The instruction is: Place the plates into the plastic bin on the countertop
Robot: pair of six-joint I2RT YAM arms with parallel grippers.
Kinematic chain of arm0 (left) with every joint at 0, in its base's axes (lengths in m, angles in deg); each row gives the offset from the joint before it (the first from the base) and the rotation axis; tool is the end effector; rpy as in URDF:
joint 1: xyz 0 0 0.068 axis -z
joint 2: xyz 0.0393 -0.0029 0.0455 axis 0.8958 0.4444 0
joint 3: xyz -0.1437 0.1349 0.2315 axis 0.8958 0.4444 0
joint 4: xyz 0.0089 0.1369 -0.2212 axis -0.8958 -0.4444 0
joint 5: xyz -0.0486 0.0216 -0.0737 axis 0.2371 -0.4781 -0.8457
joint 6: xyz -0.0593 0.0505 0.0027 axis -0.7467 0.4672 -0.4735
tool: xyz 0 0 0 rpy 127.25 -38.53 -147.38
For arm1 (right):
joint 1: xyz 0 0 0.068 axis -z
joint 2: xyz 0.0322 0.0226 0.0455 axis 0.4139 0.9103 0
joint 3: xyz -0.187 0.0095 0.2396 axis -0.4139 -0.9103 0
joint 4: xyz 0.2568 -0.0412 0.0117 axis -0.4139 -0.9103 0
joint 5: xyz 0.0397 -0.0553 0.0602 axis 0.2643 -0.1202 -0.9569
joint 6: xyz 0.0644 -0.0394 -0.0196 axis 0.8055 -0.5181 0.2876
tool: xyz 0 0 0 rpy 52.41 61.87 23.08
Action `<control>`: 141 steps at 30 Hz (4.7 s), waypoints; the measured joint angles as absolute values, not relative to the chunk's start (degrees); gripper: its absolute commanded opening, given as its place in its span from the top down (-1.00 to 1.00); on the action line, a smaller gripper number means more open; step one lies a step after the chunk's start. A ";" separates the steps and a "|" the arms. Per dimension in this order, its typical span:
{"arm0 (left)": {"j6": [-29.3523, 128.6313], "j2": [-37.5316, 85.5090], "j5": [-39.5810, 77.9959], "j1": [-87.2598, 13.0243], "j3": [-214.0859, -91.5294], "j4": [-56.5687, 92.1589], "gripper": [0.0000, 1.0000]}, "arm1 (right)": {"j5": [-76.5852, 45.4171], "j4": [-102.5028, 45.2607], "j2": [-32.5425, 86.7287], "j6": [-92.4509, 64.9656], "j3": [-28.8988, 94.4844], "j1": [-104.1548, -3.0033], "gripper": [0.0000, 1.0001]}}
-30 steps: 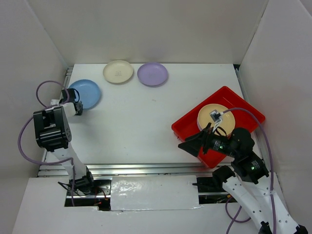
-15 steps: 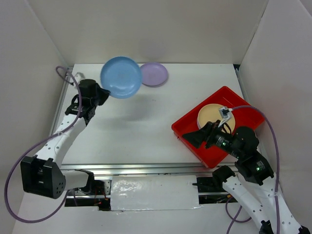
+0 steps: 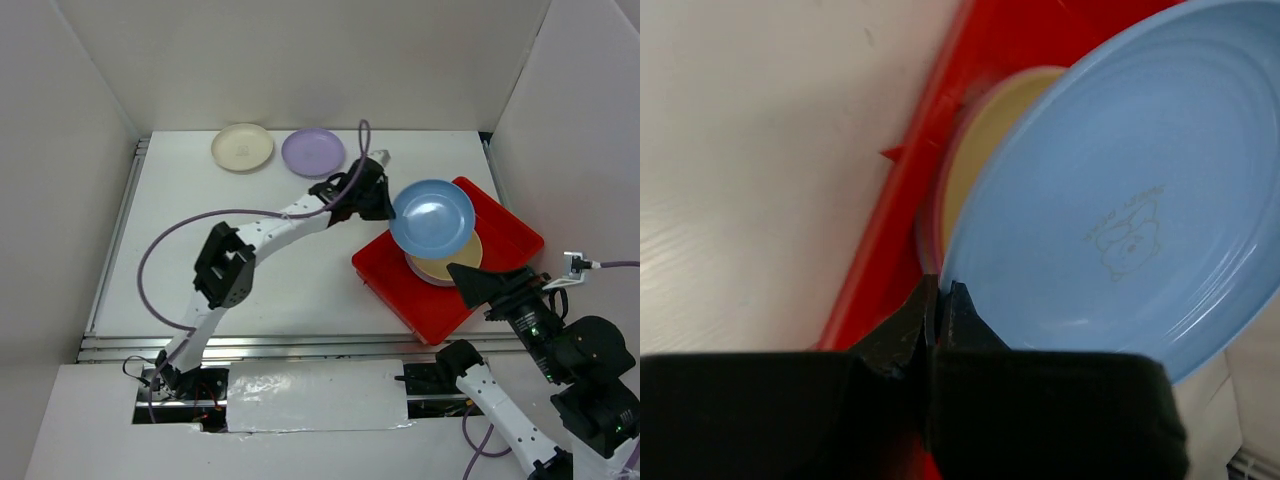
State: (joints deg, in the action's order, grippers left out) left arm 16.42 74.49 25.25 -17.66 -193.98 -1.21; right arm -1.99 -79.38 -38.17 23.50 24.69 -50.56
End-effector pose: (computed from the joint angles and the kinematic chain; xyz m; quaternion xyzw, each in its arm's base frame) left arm 0.3924 -0.4093 0.2898 0.0185 0.8634 -0.3704 0.3421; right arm -0.0156 -0.0153 0.4236 0.1462 0.6896 0.3772 0.6007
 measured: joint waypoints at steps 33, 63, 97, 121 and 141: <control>12.93 49.77 30.52 -27.08 -170.68 1.63 -0.99 | -10.34 -76.95 -37.89 20.02 12.23 -51.04 -1.00; 19.77 -8.74 34.19 -46.01 -141.94 -32.03 -0.99 | -20.98 -52.25 92.18 29.05 87.98 -35.63 -0.98; 28.12 -5.05 21.97 -52.66 -130.75 -23.66 -0.99 | -21.55 -51.42 102.30 34.47 96.84 -38.95 0.32; 29.58 -6.53 17.23 -55.74 -129.00 -21.61 -0.99 | -24.65 -54.53 74.74 29.07 75.26 -31.04 1.00; 27.81 -11.21 23.17 -52.90 -128.84 -21.78 -0.98 | -22.16 -55.86 -2.88 23.25 -0.89 4.98 1.00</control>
State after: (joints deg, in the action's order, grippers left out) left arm 27.81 -11.21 23.17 -52.90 -128.84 -21.78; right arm -22.16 -55.86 -2.88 23.25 -0.89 4.98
